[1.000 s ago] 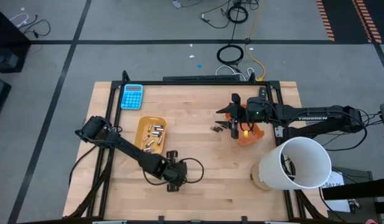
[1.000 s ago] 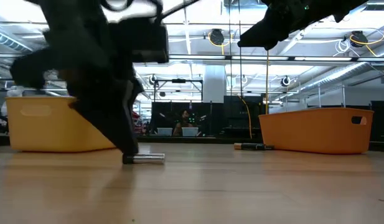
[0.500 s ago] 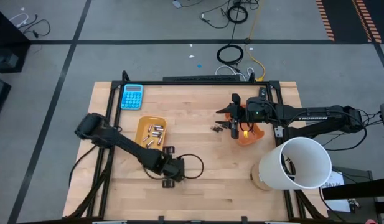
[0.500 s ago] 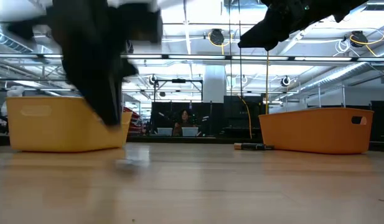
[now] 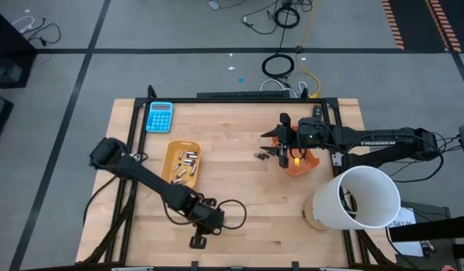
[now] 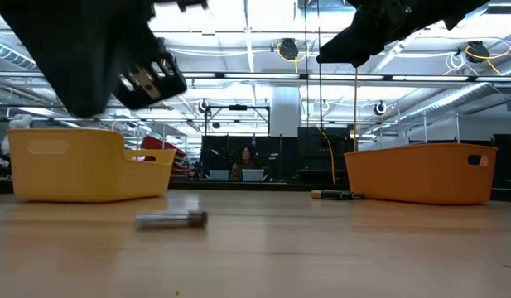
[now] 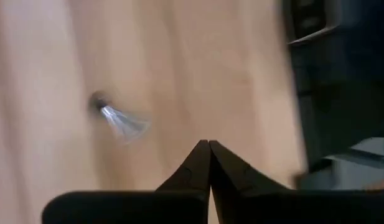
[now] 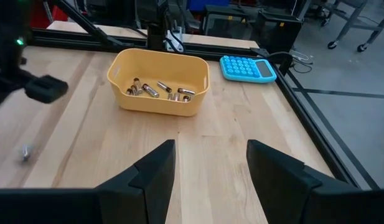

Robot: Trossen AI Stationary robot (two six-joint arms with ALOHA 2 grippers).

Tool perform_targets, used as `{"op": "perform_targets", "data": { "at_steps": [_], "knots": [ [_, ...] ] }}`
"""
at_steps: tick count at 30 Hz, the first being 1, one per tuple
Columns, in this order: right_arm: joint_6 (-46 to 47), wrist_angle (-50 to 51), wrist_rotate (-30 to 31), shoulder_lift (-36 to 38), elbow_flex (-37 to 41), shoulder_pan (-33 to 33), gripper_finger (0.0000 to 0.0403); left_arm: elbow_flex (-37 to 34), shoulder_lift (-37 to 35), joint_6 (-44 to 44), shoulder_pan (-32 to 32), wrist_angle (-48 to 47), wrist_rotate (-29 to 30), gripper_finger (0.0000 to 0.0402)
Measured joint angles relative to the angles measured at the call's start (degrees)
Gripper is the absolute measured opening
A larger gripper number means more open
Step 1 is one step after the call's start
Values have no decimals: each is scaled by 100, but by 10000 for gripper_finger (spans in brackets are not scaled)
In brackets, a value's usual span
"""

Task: Sort batteries
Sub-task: Put the silver battery into the yellow bin

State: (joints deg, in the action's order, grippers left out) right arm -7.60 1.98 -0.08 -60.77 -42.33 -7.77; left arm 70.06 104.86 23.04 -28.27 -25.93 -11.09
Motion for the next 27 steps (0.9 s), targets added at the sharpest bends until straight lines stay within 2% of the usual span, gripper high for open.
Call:
{"op": "perform_targets", "data": {
  "at_steps": [4,12,16,21,25,27],
  "knots": [
    [33,18,0,0,0,0,189,0,77,-104,2,-64,400,32],
    [44,28,0,0,0,0,189,7,171,-141,0,-44,1448,123],
    [46,50,0,0,0,0,189,7,357,-287,-5,48,1597,155],
    [44,52,0,0,0,0,189,7,464,-435,-5,296,1774,175],
    [172,98,-49,0,0,4,189,7,461,-93,126,548,1867,178],
    [396,353,-295,-43,-9,79,188,7,461,112,211,552,1862,178]
  ]
}}
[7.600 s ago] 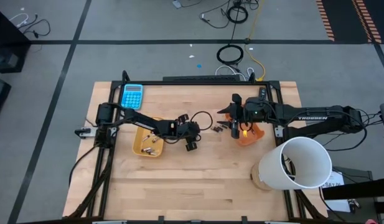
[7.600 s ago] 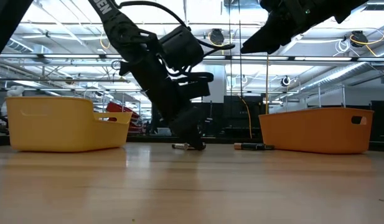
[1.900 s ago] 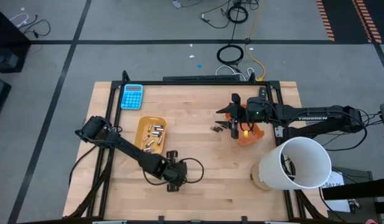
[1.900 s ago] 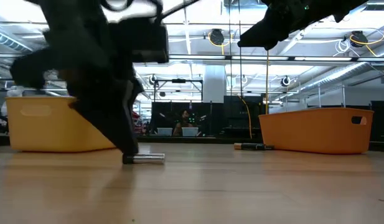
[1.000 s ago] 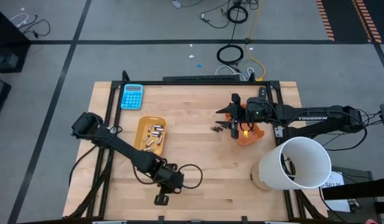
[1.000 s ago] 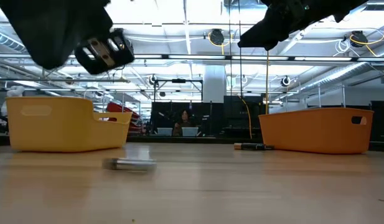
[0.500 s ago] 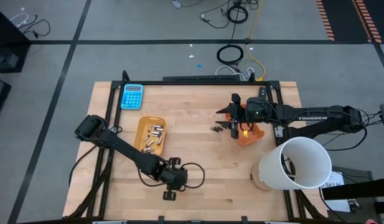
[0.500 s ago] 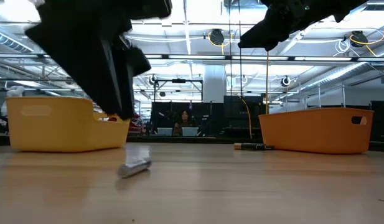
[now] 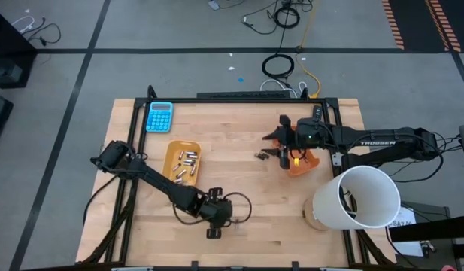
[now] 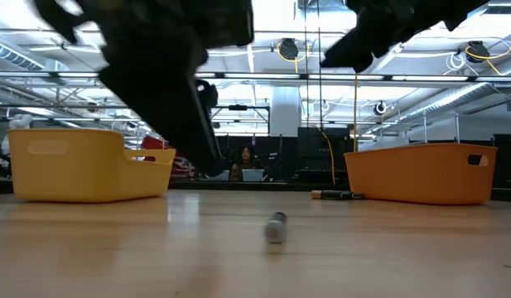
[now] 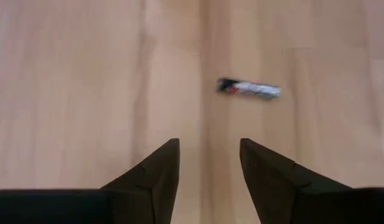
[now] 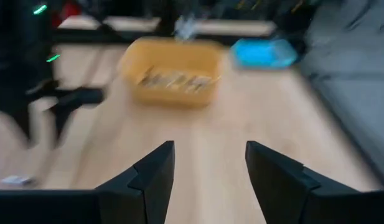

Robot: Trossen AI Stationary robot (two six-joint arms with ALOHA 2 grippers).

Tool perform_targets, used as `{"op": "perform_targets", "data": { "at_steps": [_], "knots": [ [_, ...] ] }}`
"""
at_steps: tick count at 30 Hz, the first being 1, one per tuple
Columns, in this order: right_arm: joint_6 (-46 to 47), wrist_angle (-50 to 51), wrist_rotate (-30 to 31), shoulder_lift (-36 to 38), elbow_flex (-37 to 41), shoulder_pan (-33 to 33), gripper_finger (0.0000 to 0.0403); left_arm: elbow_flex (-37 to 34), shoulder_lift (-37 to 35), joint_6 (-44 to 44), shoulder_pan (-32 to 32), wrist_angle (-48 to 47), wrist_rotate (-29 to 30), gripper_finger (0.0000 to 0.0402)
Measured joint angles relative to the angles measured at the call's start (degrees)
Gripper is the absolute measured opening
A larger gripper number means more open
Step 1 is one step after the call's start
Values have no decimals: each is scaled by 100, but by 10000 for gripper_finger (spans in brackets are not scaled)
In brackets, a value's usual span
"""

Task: Sort batteries
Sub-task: Put the silver battery into the yellow bin

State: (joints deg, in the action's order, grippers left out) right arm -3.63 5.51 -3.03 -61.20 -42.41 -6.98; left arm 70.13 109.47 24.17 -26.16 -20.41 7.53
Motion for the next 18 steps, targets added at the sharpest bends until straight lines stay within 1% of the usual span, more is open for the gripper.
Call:
{"op": "perform_targets", "data": {
  "at_steps": [2,4,5,8,10,11,14,18],
  "knots": [
    [233,263,-97,-137,0,287,181,0,0,61,55,-58,4,178],
    [293,381,-8,-375,0,742,171,0,0,-124,86,-94,133,178],
    [235,465,28,-507,0,978,166,0,0,-283,91,-130,303,178],
    [118,610,-54,-956,4,1579,154,-9,0,-778,108,-176,1054,178],
    [104,610,-58,-1226,-33,1892,152,-41,-30,-978,125,-190,1297,178],
    [103,600,-60,-1370,-79,2034,152,-72,-57,-1028,135,-194,1322,178],
    [-57,590,-175,-1774,-171,2385,165,-335,-267,-1101,197,-129,1388,178],
    [-514,509,-179,-2299,-203,2748,198,-743,-615,-1054,314,-95,1533,178]
  ]
}}
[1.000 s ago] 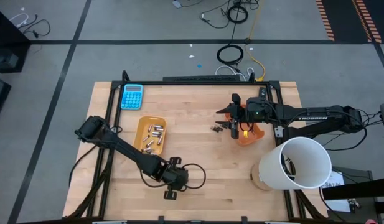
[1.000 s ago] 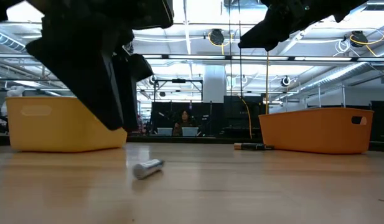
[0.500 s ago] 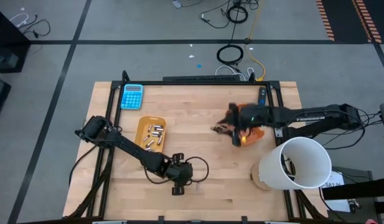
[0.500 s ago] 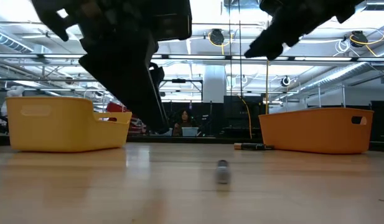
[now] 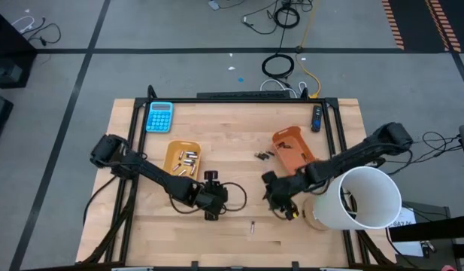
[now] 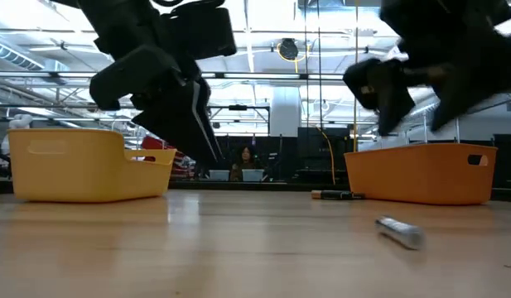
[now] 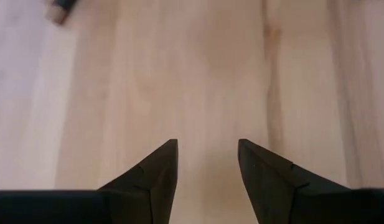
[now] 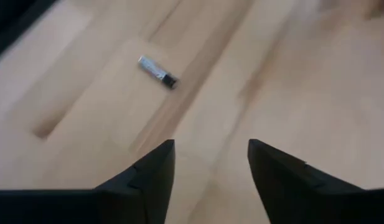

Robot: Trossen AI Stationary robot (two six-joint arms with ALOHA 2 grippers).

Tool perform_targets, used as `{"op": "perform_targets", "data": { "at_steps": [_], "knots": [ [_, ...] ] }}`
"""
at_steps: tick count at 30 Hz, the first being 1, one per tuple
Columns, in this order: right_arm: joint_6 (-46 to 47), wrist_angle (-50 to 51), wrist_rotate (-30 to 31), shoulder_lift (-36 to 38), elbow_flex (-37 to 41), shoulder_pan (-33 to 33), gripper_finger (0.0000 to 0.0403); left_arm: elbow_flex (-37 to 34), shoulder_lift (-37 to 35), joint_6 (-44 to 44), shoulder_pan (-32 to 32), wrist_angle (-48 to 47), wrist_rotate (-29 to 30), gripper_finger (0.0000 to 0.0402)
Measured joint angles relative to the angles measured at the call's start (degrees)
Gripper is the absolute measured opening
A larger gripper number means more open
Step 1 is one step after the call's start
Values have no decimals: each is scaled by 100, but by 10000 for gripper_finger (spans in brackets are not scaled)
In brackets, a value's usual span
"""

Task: Sort batteries
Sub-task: Put the silver battery into the yellow bin

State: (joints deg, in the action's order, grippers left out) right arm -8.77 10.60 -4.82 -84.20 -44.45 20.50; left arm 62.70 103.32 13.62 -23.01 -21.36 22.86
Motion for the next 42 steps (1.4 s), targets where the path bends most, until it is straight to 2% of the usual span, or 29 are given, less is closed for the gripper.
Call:
{"op": "perform_targets", "data": {
  "at_steps": [5,9,19,22,25,28,32,33,39,42],
  "knots": [
    [-425,-691,22,-668,0,360,239,-391,-448,105,172,-23,21,178],
    [-828,-1161,13,-1069,-2,590,256,-521,-756,110,324,-63,155,178],
    [-1013,-1725,-376,-1737,-2,939,237,-517,-1057,218,530,-211,156,178],
    [-829,-1734,-664,-1911,-28,911,215,-518,-1057,259,572,-217,141,178],
    [-852,-1703,-688,-1994,-28,919,179,-518,-1057,256,583,-219,135,178],
    [-880,-1680,-693,-2011,-26,926,124,-518,-1057,256,584,-215,130,178],
    [-890,-1656,-685,-2023,-22,881,29,-518,-1057,262,580,-212,121,178],
    [-890,-1647,-667,-2023,-22,866,18,-518,-1057,282,580,-212,122,178],
    [-1035,-1686,-279,-1877,-22,571,8,-518,-1057,533,569,94,467,178],
    [-1160,-1675,606,-1575,18,120,6,-518,-1057,190,560,339,812,178]
  ]
}}
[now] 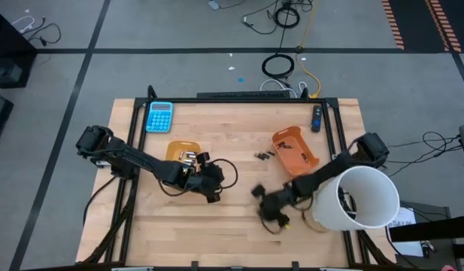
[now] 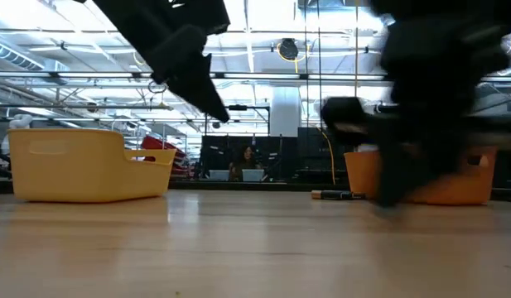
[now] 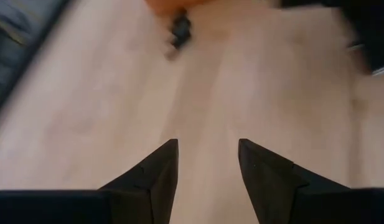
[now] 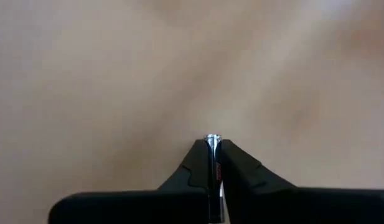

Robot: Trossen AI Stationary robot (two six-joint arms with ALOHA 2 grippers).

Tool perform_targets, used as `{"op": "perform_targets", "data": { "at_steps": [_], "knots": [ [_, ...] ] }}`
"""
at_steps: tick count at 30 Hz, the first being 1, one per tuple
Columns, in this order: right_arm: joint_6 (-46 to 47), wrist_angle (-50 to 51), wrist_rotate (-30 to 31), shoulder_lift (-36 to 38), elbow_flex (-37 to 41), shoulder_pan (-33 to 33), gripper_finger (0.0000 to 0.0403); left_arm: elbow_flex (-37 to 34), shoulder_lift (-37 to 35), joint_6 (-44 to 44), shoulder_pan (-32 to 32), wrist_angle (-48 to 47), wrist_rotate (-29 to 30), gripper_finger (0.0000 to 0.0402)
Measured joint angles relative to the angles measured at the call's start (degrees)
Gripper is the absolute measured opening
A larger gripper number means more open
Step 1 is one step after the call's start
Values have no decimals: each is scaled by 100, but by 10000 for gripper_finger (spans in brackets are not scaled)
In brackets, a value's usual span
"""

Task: Sort batteries
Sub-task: Put the silver battery into the yellow bin

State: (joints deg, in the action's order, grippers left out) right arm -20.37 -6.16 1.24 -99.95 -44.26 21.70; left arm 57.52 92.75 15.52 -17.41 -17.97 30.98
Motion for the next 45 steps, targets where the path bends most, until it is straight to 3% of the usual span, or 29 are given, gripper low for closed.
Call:
{"op": "perform_targets", "data": {
  "at_steps": [4,10,13,20,27,35,40,45],
  "knots": [
    [175,-565,743,569,-6,-756,6,0,0,-581,-93,130,1123,178],
    [755,-1824,701,1054,-14,-1767,6,0,0,-1529,-223,246,3376,178],
    [1041,-2773,651,1104,-16,-2100,5,2,0,-1975,-180,314,3838,178],
    [1802,-4314,616,1099,-21,-2326,5,2,2,-2587,17,748,3513,178],
    [1927,-4874,951,1048,194,-2253,4,2,4,-4127,177,2615,2462,178],
    [2269,-7627,1121,1045,1396,-2329,4,4,4,-5444,343,4130,2174,178],
    [2286,-7813,1079,1048,1485,-2329,4,4,4,-5511,671,4428,998,186],
    [2316,-7873,909,1048,1444,-2286,4,7,87,-5499,896,4616,929,235]
  ]
}}
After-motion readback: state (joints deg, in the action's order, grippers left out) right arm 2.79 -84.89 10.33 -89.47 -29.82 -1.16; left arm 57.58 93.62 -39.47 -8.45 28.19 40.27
